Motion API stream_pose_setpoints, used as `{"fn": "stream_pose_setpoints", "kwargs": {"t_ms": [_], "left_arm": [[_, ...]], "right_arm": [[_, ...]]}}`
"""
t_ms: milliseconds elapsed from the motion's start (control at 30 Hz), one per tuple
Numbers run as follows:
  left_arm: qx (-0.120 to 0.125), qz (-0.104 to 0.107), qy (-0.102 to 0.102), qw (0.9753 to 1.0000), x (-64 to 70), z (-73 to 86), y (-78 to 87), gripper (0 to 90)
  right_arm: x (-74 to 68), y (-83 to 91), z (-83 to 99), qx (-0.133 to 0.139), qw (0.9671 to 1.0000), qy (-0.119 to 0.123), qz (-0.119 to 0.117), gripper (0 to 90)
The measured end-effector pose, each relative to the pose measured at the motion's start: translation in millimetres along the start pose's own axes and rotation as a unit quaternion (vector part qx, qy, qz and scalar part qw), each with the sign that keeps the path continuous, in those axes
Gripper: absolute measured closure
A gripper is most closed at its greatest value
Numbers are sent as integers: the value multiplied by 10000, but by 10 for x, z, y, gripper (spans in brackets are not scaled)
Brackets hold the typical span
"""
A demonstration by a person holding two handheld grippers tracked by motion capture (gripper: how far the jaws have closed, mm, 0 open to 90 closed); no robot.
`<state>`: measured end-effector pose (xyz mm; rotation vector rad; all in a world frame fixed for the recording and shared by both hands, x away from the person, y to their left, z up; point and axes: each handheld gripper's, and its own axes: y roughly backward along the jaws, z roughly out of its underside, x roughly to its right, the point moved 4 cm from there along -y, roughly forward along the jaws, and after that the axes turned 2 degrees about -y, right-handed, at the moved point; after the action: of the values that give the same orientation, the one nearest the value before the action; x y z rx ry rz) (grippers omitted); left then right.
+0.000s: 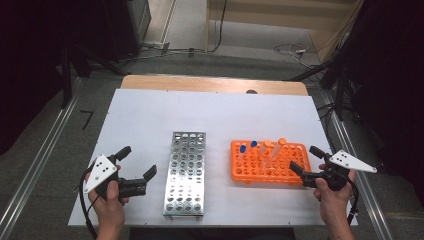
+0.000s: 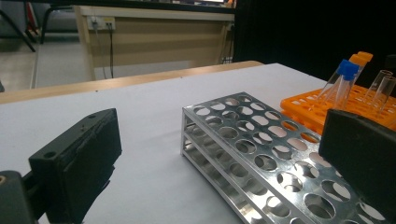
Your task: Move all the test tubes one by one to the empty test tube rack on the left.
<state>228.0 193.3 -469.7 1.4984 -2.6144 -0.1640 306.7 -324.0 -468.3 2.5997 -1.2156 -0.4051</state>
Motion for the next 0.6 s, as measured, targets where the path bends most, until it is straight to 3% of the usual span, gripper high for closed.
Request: {"fn": "stream_pose_setpoints", "kwargs": {"t_ms": [233, 267, 433, 600], "left_arm": [[-30, 17, 17, 10000, 19, 2, -3, 0], [-32, 38, 16, 10000, 27, 4, -5, 0], [-46, 94, -2, 9999, 42, 2, -9, 0], [-108, 159, 17, 9998, 52, 17, -29, 0]], "right_arm": [[-83, 32, -25, 49, 9999, 0, -91, 67], [-125, 41, -31, 44, 9999, 17, -148, 134], [-223, 0, 11, -80, 9994, 115, -306, 265], [-280, -102, 78, -253, 9972, 139, -683, 410]]}}
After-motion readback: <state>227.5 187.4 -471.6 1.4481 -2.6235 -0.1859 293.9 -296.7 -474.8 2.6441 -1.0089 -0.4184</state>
